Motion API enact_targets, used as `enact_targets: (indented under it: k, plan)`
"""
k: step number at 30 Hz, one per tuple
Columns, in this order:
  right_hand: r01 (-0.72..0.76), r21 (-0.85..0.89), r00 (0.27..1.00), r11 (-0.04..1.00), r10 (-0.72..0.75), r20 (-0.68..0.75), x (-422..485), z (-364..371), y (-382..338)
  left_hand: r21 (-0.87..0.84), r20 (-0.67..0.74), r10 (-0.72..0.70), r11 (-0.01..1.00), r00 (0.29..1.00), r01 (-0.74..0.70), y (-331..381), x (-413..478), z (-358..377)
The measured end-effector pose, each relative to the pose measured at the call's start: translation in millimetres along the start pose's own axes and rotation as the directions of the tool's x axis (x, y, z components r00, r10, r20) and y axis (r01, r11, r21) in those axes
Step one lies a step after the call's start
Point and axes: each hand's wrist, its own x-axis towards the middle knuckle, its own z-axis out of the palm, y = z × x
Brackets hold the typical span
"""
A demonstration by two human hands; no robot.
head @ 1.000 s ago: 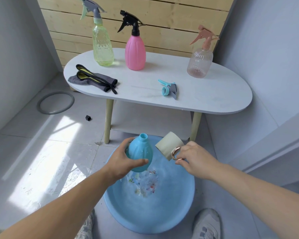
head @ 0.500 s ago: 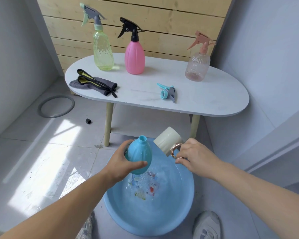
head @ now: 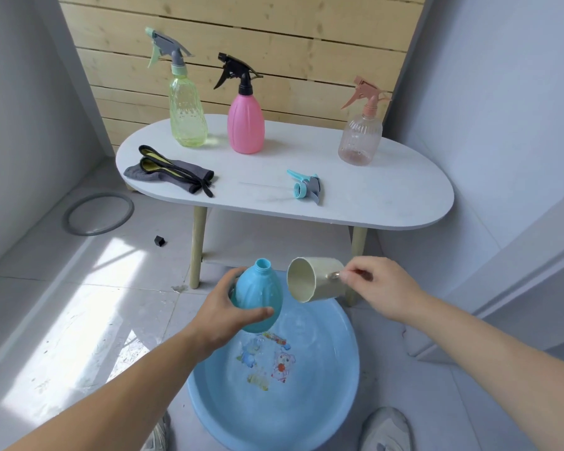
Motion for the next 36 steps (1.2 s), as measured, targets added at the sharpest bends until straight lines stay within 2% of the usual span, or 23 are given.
enact_targets:
  k: [4, 8, 11, 17, 27, 33, 35, 36]
  plan:
    - [-0.055, 0.373, 0.997, 0.926, 0.072, -0.033, -1, -34, -6, -0.03, -0.018, 0.023, 0.999, 1.0, -0.024, 16, 3, 1]
    - [-0.024, 0.661, 0.982, 0.75, 0.141, -0.125, 2, -68, -12, -0.053, -0.014, 0.075, 0.996, 0.997, -0.076, 41, 8, 4]
    - [0.04, 0.785, 0.954, 0.618, 0.209, -0.214, 12, -89, -10, -0.054, -0.004, 0.122, 0.991, 0.993, -0.122, 64, 11, 10]
    - [0.028, 0.83, 0.892, 0.557, 0.361, -0.273, 42, -109, 20, -0.054, 0.074, 0.153, 0.987, 0.985, -0.149, 107, 16, 24]
    - [-0.08, 0.915, 0.853, 0.395, 0.502, -0.142, 86, -123, 63, -0.024, 0.121, 0.141, 0.99, 0.983, -0.139, 138, 41, 29]
    - [-0.169, 0.887, 0.803, 0.429, 0.582, -0.128, 99, -123, 62, 0.004, 0.159, 0.157, 0.987, 0.975, -0.16, 142, 52, 32]
    - [-0.193, 0.849, 0.772, 0.492, 0.611, -0.178, 100, -123, 60, 0.005, 0.164, 0.158, 0.987, 0.974, -0.161, 142, 53, 33]
    - [-0.206, 0.8, 0.745, 0.564, 0.621, -0.246, 99, -125, 57, 0.001, 0.165, 0.157, 0.987, 0.974, -0.159, 141, 54, 33]
